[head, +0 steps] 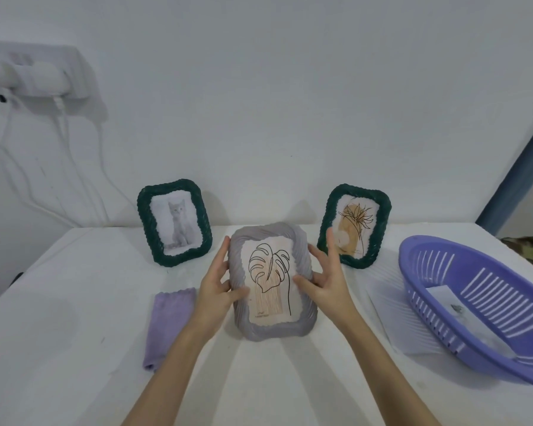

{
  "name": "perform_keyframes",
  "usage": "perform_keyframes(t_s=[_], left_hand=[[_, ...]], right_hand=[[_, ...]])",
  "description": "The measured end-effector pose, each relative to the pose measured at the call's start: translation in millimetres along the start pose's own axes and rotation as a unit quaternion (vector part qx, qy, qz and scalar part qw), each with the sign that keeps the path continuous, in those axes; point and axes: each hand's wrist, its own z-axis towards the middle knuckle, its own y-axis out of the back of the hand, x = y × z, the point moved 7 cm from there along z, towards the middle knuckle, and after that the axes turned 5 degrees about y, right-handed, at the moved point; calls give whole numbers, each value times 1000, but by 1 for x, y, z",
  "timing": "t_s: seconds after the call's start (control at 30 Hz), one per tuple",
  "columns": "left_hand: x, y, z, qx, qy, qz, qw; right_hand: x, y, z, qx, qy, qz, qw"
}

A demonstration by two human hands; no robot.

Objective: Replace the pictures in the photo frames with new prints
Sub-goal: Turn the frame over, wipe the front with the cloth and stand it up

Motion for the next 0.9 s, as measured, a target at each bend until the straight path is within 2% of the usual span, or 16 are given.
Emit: perform_keyframes(t_s=[0.1,0.3,0.5,0.67,0.8,0.9], left_hand=[[-2,1,6,5,-5,-7,1000],[0,-1,23,40,-12,-27,999],[-3,-1,41,55,-31,5,998],[-11,-2,64,80,-44,91,992],[-25,-7,106,67,-73,167,981],[-32,-7,144,57,-82,172,980]], right_hand=[[7,1,7,0,16,-25,1000],[-3,-2,22,32,-18,-29,999],[2,-3,36,22,30,2,999],[-4,8,63,32,50,-10,998],[-16,15,105,21,45,-19,999],[-24,16,144,18,39,-10,999]])
